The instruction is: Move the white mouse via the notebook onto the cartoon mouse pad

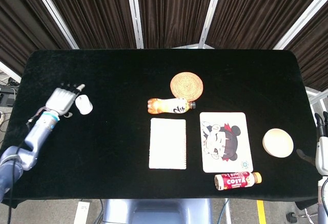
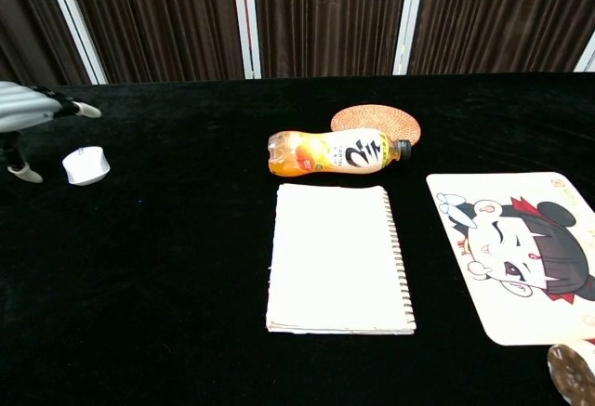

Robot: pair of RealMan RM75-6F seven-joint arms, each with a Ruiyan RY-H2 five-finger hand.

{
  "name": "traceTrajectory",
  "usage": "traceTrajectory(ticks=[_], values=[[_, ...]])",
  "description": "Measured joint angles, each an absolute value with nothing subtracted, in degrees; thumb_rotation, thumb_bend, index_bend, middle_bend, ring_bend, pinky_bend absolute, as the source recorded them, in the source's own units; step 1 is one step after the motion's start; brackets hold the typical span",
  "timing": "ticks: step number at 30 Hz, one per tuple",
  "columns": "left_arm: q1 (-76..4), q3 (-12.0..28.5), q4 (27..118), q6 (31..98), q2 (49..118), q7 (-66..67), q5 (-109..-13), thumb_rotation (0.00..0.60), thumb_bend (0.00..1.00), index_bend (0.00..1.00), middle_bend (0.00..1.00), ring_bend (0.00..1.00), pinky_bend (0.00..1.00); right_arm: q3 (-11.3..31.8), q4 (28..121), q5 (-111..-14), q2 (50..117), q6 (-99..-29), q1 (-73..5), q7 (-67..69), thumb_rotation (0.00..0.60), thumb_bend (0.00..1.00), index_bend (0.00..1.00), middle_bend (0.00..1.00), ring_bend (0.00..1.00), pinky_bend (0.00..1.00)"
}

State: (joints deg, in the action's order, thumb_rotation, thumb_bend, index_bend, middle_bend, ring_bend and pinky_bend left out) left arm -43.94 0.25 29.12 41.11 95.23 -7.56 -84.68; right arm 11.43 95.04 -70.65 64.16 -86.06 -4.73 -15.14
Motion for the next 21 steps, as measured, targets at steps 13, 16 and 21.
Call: traceTrajectory(ticks=[13,16,21], values=[[-47.0,-2.6,23.5,38.9,99.1,-10.3,-88.4,0.6,0.11,0.4,0.24,0.23,0.21,11.9,94.7,-69.7,63.8,-85.9,-4.6,-13.9,0.6,0.0,0.0,0.0,0.0,0.0],[-47.0,-2.9,23.8,39.8,99.1,-10.9,-88.8,0.6,0.13,0.52,0.36,0.33,0.28,11.9,95.0,-69.8,63.5,-86.1,-4.5,-13.5,0.6,0.0,0.0,0.0,0.0,0.0],[-46.7,-3.0,24.5,43.9,98.8,-12.0,-89.4,0.6,0.14,0.59,0.42,0.39,0.33,11.8,95.4,-70.1,63.2,-86.3,-4.4,-13.0,0.6,0.0,0.0,0.0,0.0,0.0]])
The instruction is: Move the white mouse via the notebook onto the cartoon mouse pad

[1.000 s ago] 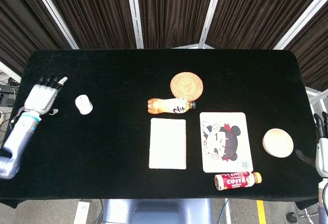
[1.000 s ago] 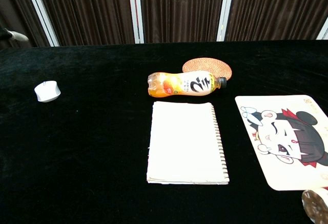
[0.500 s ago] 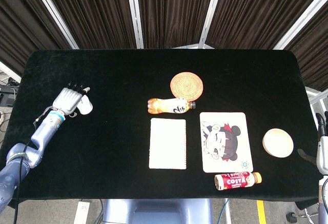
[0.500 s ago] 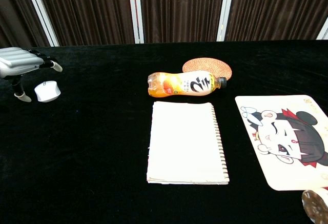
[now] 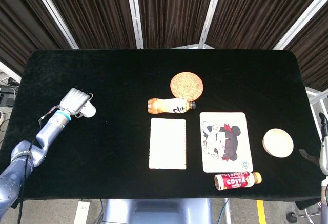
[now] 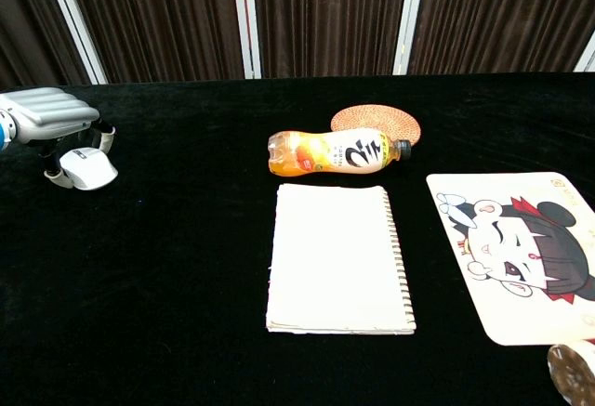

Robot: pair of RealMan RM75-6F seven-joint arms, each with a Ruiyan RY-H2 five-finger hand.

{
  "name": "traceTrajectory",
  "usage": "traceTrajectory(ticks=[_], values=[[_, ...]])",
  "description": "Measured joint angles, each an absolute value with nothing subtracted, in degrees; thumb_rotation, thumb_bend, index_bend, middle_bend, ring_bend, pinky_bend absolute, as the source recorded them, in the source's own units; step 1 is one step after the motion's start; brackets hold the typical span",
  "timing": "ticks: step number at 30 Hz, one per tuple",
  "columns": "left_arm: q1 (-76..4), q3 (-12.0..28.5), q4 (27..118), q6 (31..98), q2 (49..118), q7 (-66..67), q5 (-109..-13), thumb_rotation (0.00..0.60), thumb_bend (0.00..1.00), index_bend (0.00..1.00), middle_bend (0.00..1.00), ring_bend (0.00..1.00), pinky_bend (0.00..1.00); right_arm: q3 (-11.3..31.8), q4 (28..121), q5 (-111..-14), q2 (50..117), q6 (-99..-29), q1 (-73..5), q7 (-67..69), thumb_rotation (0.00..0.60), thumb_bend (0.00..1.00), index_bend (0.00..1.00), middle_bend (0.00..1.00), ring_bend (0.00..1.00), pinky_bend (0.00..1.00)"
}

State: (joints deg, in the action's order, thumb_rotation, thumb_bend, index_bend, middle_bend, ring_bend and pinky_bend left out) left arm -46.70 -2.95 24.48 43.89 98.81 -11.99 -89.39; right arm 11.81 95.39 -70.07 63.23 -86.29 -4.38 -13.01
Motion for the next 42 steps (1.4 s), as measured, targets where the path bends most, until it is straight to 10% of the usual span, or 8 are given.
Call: traceTrajectory(ticks=[21,37,39,42], values=[[-54.3,-5.3,52.1,65.2,90.0,-13.1,-106.5,0.6,0.14,0.61,0.43,0.4,0.35,12.3,95.6,-68.9,61.9,-86.0,-3.9,-10.1,0.6,0.0,0.0,0.0,0.0,0.0],[-69.4,-7.1,42.0,60.3,104.2,-13.1,-115.1,0.6,0.14,0.61,0.43,0.4,0.36,13.6,93.3,-64.4,61.5,-83.9,-3.8,-8.2,0.6,0.0,0.0,0.0,0.0,0.0],[-69.9,-7.9,40.6,59.7,105.4,-13.5,-115.3,0.6,0.14,0.57,0.38,0.36,0.32,13.7,93.0,-63.8,61.5,-83.4,-3.8,-8.0,0.6,0.0,0.0,0.0,0.0,0.0],[-70.1,-8.8,38.8,59.6,106.7,-13.8,-115.3,0.6,0.08,0.21,0.09,0.12,0.11,13.8,92.5,-62.9,61.6,-82.6,-3.9,-7.7,0.6,0.0,0.0,0.0,0.0,0.0]])
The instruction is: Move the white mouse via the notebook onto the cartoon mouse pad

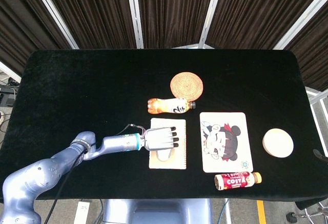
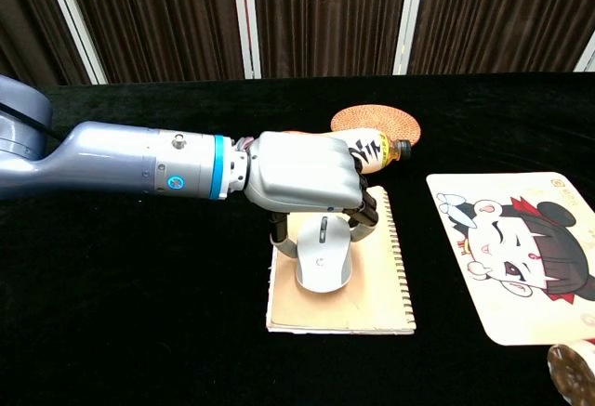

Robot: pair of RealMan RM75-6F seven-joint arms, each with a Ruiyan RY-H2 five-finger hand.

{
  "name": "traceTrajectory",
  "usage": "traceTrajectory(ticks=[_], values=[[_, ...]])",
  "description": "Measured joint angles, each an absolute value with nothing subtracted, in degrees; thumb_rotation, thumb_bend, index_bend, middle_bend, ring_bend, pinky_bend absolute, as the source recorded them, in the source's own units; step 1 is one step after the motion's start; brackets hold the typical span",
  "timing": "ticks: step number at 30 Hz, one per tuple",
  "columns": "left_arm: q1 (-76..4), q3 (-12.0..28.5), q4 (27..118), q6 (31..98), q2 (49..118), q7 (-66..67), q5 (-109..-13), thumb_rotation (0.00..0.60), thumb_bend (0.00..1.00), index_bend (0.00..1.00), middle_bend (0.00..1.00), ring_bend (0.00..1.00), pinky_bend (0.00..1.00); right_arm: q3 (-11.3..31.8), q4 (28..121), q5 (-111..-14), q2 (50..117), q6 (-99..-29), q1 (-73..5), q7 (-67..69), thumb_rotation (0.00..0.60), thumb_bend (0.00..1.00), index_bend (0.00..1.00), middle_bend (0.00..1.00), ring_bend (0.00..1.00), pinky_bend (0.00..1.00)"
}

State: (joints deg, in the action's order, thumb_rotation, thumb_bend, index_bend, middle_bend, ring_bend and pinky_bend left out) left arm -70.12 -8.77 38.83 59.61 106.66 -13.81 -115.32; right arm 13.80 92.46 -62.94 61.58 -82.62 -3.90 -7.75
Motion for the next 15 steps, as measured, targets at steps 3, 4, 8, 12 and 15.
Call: traceTrajectory(ticks=[3,4,8,12,15], values=[[-70.1,-9.2,37.0,60.3,107.8,-14.0,-115.3,0.6,0.0,0.0,0.0,0.0,0.0,13.9,92.2,-62.6,61.5,-82.5,-3.9,-7.5,0.6,0.0,0.0,0.0,0.0,0.0],[-70.0,-9.2,36.0,60.8,108.3,-14.0,-115.2,0.6,0.0,0.0,0.0,0.0,0.0,14.0,92.2,-62.5,61.5,-82.5,-3.8,-7.4,0.6,0.0,0.0,0.0,0.0,0.0],[-69.5,-9.2,33.4,63.6,109.7,-13.9,-114.8,0.6,0.0,0.0,0.0,0.0,0.0,14.0,92.3,-62.5,61.3,-82.7,-3.6,-7.1,0.6,0.0,0.0,0.0,0.0,0.0],[-69.0,-8.8,32.3,67.6,109.5,-14.0,-114.1,0.6,0.0,0.0,0.0,0.0,0.0,13.8,92.5,-63.0,61.1,-82.9,-3.5,-6.8,0.6,0.0,0.0,0.0,0.0,0.0],[-68.1,-7.7,33.0,70.4,107.4,-13.5,-112.6,0.6,0.0,0.0,0.0,0.0,0.0,13.5,92.8,-63.6,61.0,-83.0,-3.4,-6.6,0.6,0.0,0.0,0.0,0.0,0.0]])
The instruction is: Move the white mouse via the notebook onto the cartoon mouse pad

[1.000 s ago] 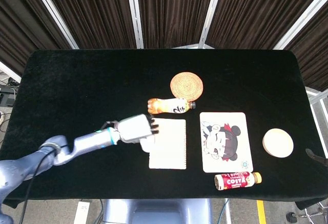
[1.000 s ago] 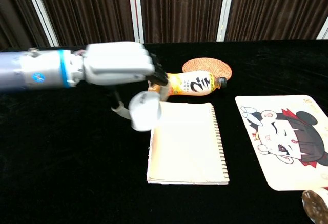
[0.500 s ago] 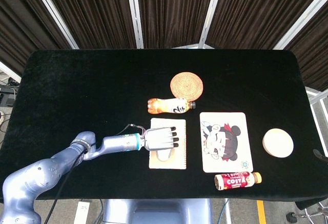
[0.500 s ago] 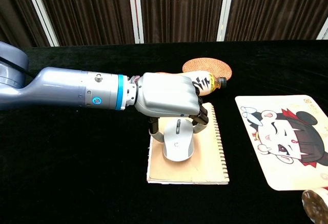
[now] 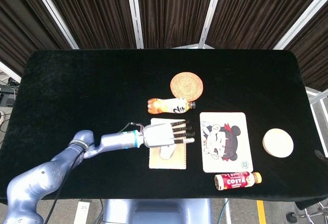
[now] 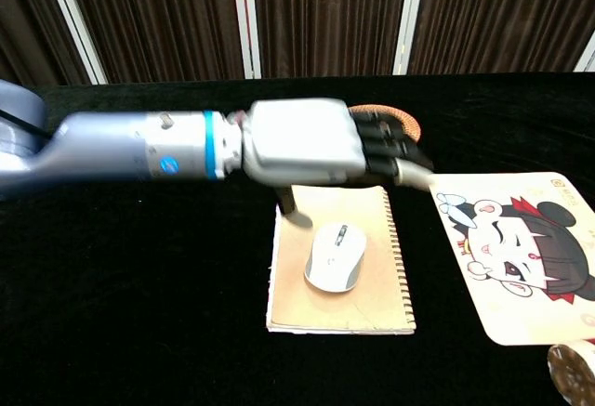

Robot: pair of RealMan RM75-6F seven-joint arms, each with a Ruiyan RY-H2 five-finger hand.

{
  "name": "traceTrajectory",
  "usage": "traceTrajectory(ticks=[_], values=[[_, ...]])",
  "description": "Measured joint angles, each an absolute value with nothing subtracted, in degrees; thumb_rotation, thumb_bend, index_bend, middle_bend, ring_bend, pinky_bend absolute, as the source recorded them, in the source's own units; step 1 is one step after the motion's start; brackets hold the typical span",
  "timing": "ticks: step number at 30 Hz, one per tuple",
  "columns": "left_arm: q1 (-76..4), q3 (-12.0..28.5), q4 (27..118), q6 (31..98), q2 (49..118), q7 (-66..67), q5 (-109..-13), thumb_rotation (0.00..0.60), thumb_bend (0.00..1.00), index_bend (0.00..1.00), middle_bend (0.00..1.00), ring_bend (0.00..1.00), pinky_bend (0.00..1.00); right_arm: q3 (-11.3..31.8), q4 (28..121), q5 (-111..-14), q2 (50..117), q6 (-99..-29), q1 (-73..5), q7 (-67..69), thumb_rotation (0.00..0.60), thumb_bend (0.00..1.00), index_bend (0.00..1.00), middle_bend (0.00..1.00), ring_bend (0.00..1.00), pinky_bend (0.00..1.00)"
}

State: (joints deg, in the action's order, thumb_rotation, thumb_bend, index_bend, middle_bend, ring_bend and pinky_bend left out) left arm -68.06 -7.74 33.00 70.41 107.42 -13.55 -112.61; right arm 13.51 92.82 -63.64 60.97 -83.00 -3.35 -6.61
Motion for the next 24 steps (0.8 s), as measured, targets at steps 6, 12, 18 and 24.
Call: traceTrajectory(ticks=[6,12,18,24], values=[[-64.4,-4.0,39.3,71.4,101.8,-9.8,-106.2,0.6,0.0,0.0,0.0,0.0,0.0,12.9,93.4,-65.0,60.8,-83.3,-3.2,-6.5,0.6,0.0,0.0,0.0,0.0,0.0],[-58.0,0.4,53.5,70.6,92.8,-3.0,-95.9,0.6,0.0,0.0,0.0,0.0,0.0,12.3,94.7,-66.6,60.5,-83.5,-3.2,-6.6,0.6,0.0,0.0,0.0,0.0,0.0],[-47.1,4.7,74.5,72.2,82.5,8.3,-78.4,0.6,0.0,0.0,0.0,0.0,0.0,11.4,96.8,-70.9,59.7,-82.5,-4.5,-7.1,0.6,0.0,0.0,0.0,0.0,0.0],[-35.7,6.7,94.2,78.1,72.4,18.2,-64.1,0.6,0.0,0.0,0.0,0.0,0.0,9.8,98.8,-77.7,58.4,-77.4,-8.6,-8.7,0.6,0.0,0.0,0.0,0.0,0.0]])
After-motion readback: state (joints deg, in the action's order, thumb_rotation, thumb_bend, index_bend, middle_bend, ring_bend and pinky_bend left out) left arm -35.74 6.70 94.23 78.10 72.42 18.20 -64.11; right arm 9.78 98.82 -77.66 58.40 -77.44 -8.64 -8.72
